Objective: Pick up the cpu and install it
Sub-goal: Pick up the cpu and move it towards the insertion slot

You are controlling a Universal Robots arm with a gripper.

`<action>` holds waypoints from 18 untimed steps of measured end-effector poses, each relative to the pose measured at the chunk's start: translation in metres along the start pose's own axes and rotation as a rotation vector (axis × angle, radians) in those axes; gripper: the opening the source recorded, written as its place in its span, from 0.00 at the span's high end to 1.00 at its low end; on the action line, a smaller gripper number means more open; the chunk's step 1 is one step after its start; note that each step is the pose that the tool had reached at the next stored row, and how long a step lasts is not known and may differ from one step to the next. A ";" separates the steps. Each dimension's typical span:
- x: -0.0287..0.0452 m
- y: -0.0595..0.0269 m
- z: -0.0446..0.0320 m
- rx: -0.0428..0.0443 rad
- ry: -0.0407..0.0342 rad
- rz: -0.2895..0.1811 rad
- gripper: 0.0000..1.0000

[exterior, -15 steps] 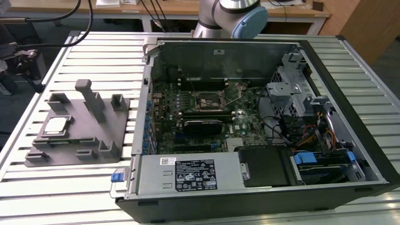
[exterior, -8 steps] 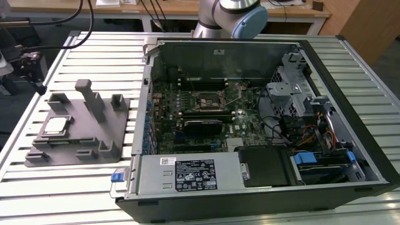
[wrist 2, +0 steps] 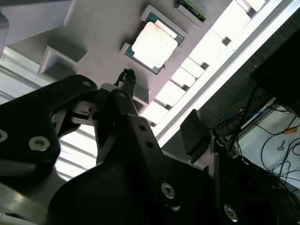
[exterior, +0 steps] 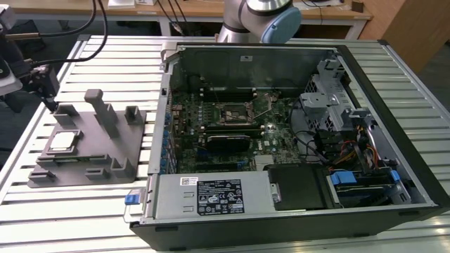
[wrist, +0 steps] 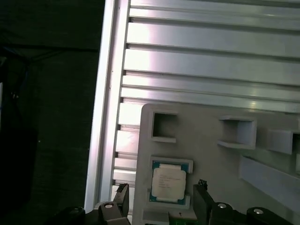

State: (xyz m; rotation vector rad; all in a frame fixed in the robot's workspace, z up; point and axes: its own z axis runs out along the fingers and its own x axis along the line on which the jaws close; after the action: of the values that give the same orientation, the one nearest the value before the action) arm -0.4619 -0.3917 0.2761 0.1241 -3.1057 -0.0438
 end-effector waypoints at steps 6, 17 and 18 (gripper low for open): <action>0.0000 -0.0053 0.0109 0.0000 -0.0017 0.001 0.16; -0.0032 -0.0062 0.0284 0.0015 -0.0092 0.037 0.16; -0.0033 -0.0062 0.0298 0.0015 -0.0099 0.041 0.16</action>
State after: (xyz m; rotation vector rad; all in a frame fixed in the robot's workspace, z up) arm -0.4591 -0.3968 0.2460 0.0609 -3.1170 -0.0412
